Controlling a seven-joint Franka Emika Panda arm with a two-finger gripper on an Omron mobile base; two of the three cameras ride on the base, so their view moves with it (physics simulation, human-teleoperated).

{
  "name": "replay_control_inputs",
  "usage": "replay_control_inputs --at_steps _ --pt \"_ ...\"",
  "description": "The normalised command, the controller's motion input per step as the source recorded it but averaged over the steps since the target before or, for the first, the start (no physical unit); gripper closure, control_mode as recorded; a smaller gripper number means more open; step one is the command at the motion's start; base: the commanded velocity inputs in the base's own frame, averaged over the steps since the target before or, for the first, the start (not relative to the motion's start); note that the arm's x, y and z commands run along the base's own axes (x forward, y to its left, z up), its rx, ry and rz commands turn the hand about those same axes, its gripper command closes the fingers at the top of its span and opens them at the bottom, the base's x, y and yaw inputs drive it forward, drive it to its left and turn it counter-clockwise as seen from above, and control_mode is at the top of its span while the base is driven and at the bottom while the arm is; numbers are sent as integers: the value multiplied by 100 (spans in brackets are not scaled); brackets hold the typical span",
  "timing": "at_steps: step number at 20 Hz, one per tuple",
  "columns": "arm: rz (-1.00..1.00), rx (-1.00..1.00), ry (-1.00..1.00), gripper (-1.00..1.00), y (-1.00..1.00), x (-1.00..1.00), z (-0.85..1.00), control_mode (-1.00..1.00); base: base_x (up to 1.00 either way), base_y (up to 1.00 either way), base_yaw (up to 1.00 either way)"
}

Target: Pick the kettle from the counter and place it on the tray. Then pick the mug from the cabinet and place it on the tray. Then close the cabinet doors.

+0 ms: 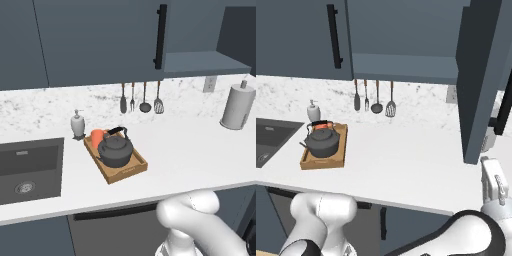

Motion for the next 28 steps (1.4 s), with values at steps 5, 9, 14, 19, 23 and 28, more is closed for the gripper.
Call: replay_control_inputs --at_steps 5,9,14,19,23,28 --pt "3 0 -2 -100 -19 -1 63 -100 0 0 0" --pt "6 0 -12 -100 8 -16 77 -100 0 0 0" --pt "10 -3 -8 -100 26 -10 75 -100 0 0 0" --pt "10 -10 0 -100 52 -1 64 -100 0 0 0" --pt "8 -14 0 -100 66 0 46 -100 0 0 0" --pt "4 -16 2 -100 79 0 51 -100 0 0 0"
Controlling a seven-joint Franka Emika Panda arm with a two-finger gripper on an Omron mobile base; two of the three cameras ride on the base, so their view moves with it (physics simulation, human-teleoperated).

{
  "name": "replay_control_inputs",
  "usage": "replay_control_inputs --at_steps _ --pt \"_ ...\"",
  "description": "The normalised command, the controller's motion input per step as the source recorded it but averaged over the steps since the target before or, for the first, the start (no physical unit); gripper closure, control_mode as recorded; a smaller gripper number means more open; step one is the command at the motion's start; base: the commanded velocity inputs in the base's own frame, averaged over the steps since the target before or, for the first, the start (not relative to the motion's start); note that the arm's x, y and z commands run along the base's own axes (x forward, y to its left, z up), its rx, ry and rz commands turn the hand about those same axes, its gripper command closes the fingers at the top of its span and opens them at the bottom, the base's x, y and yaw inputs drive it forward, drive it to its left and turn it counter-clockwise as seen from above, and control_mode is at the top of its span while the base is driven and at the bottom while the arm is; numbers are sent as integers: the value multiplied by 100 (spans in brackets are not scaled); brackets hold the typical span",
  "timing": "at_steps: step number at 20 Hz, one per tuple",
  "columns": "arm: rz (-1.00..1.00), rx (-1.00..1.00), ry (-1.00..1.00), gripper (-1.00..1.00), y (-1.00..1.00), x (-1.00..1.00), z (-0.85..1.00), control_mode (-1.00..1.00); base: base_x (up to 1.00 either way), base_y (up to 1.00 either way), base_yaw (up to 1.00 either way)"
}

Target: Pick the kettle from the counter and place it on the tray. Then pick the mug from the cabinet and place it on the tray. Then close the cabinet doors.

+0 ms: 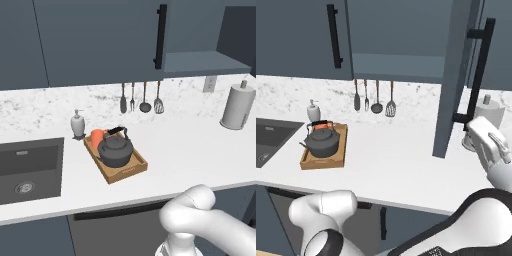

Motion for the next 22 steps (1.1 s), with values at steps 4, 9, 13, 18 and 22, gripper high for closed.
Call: replay_control_inputs --at_steps 4,9,13,18,22 --pt "2 -17 9 -100 89 0 56 -100 0 0 0" --pt "1 -19 16 -100 98 5 55 -100 0 0 0" --pt "0 -17 16 -100 98 12 50 -100 0 0 0" --pt "0 -14 12 -100 96 20 38 -100 0 0 0" --pt "0 -10 8 -100 93 40 23 -100 0 0 0"
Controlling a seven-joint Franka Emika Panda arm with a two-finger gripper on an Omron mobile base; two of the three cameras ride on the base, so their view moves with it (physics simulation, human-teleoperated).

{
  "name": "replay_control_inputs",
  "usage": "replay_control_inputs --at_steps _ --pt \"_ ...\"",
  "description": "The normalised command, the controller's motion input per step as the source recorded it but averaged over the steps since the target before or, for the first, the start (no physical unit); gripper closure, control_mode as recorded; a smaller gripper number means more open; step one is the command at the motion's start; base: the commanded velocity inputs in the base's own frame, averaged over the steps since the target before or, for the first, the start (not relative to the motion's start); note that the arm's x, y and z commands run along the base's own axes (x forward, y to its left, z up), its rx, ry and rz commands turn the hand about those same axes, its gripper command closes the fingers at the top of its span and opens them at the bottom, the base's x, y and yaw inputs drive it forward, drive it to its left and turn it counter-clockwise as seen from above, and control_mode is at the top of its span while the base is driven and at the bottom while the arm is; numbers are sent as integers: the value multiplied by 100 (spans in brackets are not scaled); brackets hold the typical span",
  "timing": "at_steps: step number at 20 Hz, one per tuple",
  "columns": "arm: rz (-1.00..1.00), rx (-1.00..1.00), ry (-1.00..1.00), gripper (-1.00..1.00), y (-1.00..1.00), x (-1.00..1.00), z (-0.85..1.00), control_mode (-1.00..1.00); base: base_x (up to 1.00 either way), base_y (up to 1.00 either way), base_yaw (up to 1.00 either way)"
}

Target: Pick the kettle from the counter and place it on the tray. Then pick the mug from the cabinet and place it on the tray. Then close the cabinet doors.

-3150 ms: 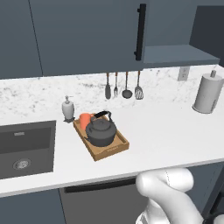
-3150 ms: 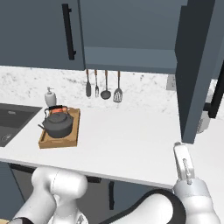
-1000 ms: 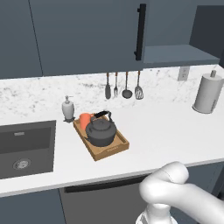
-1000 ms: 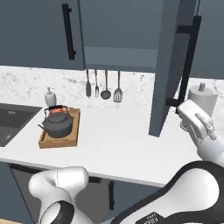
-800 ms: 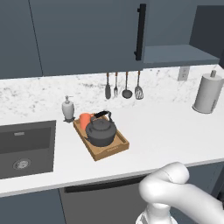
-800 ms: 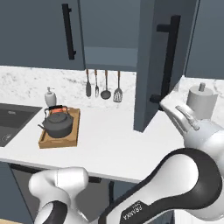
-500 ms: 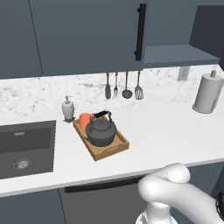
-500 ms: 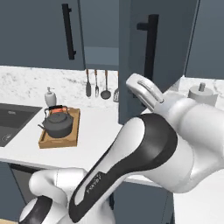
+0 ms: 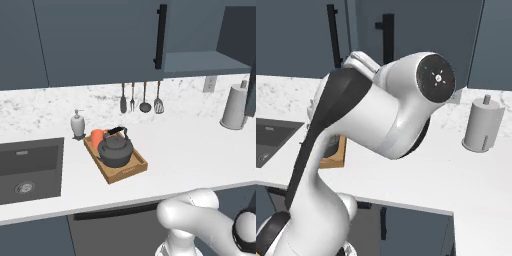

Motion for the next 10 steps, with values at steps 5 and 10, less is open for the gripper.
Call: replay_control_inputs --at_steps 5,10 --pt "0 -2 1 -100 62 70 1 -100 0 0 0" --pt "-1 0 -12 -100 7 97 -29 -100 0 0 0"
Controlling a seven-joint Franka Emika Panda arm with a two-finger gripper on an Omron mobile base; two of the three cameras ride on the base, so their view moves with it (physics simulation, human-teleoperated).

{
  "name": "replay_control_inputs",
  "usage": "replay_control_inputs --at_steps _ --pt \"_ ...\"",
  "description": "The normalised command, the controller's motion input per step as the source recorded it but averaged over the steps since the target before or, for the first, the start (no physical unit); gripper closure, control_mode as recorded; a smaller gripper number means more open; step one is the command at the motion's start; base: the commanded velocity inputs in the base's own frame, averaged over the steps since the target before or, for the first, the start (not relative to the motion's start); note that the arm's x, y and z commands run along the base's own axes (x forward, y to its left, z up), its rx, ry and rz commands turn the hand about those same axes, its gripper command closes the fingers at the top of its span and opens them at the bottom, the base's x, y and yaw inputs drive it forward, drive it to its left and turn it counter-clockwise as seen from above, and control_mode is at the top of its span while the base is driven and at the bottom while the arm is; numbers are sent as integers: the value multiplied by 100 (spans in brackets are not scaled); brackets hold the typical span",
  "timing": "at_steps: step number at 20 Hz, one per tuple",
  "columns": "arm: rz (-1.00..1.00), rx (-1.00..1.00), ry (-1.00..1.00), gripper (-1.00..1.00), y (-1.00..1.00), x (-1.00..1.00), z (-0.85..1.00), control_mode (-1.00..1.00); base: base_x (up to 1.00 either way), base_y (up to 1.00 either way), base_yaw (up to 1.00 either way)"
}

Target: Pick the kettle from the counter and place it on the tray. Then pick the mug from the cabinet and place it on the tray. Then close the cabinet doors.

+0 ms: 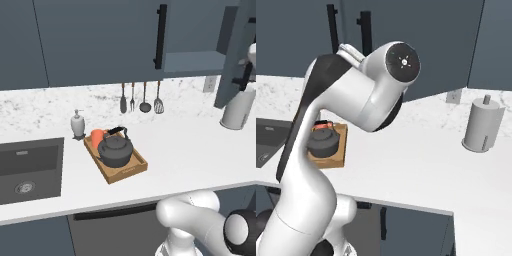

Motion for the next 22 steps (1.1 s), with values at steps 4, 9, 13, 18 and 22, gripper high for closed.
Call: replay_control_inputs --at_steps 4,9,13,18,22 --pt "0 1 -13 -100 4 100 -34 -100 0 0 0" --pt "-3 0 0 -100 35 100 -1 -100 0 0 0" --pt "-6 -6 9 -100 54 100 14 -100 0 0 0" --pt "-5 -5 5 -100 49 100 3 -100 0 0 0" --pt "-3 0 0 -100 32 100 0 -100 0 0 0"
